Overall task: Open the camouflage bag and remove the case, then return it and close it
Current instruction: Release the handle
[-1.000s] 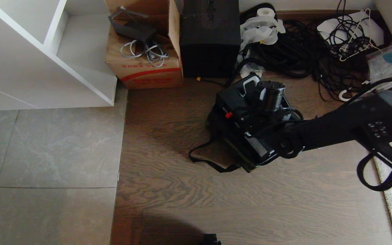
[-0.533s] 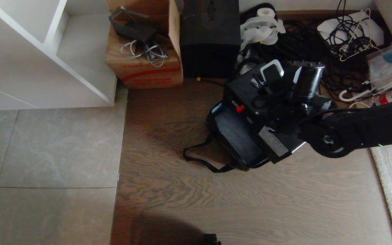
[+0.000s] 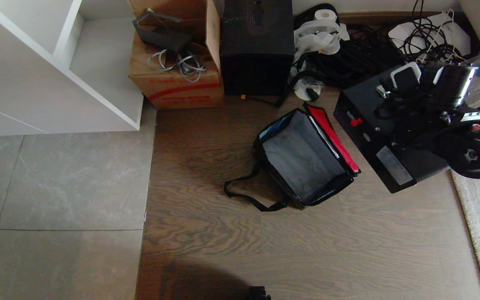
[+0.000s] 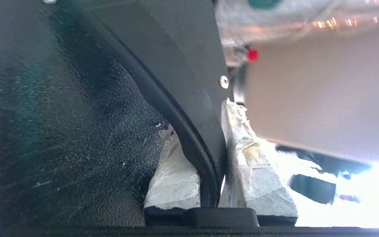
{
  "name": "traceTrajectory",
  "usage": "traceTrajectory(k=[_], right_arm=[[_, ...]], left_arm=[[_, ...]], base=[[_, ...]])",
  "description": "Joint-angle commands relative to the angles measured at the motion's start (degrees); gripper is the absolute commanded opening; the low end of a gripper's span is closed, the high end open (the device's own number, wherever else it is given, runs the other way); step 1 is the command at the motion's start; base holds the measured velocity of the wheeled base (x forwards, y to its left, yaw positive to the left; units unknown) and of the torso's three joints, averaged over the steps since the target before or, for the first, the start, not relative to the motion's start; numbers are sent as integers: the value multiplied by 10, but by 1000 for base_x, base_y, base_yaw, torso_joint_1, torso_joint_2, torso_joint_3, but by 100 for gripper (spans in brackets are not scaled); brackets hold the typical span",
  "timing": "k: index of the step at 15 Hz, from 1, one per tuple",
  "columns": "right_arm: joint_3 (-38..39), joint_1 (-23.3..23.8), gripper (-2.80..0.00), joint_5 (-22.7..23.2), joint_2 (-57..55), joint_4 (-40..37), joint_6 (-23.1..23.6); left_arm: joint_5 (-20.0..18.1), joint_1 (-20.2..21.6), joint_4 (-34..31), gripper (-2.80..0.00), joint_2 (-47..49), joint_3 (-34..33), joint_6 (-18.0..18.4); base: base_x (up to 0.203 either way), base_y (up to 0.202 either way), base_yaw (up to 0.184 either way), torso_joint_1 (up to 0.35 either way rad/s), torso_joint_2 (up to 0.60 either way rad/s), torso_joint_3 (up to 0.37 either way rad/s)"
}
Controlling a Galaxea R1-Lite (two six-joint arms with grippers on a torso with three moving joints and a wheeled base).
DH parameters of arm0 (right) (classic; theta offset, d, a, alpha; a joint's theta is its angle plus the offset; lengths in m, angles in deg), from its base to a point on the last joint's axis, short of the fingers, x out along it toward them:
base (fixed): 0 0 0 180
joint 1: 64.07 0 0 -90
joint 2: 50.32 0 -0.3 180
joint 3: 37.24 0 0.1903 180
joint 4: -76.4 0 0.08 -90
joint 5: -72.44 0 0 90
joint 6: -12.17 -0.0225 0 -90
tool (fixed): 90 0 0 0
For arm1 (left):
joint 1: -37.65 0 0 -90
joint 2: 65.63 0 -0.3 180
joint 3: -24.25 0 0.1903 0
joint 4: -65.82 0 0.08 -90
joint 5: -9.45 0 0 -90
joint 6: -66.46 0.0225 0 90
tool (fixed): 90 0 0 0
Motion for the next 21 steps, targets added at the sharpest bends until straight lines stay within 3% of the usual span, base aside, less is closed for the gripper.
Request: traceTrajectory(k=[1,5,10,21], right_arm=[[-16,39,-280,0,-48,7,-4],[-68,73,-280,0,-160,11,-35],[-174,76,-280,-2,-279,11,-50],[-196,-110,-280,0,-257,-32,-51]], left_arm=[[0,0,0,-280,0,-5,0],[0,0,0,-280,0,-5,0],[0,0,0,-280,0,-5,0],[0,0,0,-280,0,-5,0]], base=[[0,0,0,0,0,0],[0,0,0,0,0,0],[0,0,0,0,0,0],[0,0,0,0,0,0]])
